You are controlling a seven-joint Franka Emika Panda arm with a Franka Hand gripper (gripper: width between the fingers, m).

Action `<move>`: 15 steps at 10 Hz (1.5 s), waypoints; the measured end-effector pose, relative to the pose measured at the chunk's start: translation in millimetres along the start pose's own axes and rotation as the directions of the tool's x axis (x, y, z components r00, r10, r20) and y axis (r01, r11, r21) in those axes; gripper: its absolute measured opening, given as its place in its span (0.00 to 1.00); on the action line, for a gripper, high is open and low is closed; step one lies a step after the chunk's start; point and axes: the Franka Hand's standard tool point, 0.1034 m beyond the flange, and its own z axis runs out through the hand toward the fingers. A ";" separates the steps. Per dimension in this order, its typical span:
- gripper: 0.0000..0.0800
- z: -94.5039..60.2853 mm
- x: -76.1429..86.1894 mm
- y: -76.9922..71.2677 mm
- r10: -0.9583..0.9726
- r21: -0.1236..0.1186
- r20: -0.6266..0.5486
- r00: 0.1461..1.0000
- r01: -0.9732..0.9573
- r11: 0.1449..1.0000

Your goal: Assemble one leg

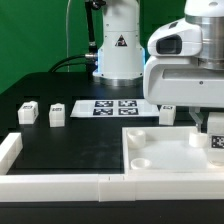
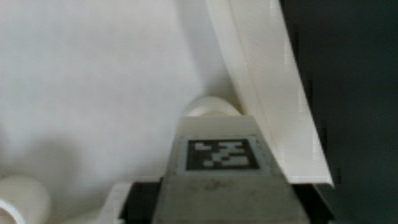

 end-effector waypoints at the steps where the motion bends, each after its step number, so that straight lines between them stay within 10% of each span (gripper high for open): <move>1: 0.36 0.1 -0.4 -0.8 0.104 -0.001 -0.001 0.995 -0.104 0.995; 7: 0.36 2.2 -5.0 -8.4 0.700 0.003 0.003 0.714 -0.700 0.714; 9: 0.37 2.3 -5.1 -8.8 0.664 0.004 0.002 0.748 -0.664 0.748; 11: 0.75 2.4 -6.1 -10.1 0.633 0.004 0.002 0.774 -0.633 0.774; 15: 0.81 2.7 -6.2 -10.0 0.133 0.000 -0.004 0.991 -0.133 0.991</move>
Offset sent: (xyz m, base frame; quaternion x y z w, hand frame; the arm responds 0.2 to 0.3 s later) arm -0.0028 0.0011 -0.0018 -0.0212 0.0163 0.3304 0.9435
